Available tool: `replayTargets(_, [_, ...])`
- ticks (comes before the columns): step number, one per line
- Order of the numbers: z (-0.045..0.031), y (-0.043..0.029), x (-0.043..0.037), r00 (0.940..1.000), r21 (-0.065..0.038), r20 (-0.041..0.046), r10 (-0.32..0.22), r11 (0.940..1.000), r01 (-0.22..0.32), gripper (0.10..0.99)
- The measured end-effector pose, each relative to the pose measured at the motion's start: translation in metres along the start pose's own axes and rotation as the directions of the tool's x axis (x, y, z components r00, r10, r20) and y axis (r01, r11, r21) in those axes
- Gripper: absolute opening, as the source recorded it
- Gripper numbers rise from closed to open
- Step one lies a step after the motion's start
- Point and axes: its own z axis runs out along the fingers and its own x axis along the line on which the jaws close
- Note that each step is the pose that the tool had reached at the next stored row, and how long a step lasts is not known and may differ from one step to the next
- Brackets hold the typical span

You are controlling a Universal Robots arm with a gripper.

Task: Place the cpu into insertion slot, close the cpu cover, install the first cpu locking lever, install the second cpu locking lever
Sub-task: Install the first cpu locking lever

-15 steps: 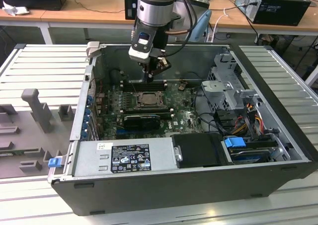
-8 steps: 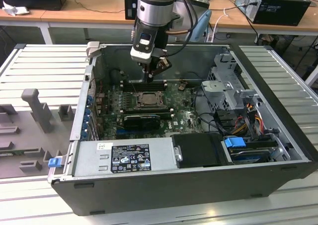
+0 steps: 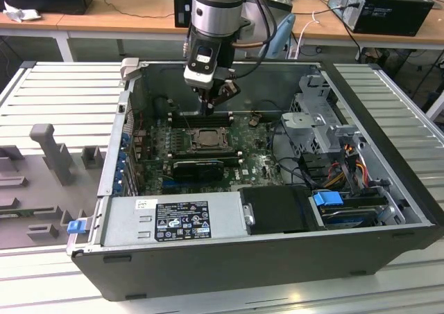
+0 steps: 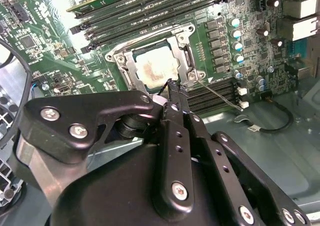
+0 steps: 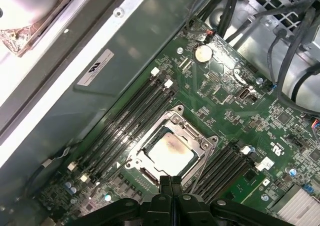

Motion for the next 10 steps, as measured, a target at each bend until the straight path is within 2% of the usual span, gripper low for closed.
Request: replayTargets(10, [0.0000, 0.0000, 0.0000, 0.9974, 0.003, 0.0007, -0.072, 0.9974, 0.072, 0.106])
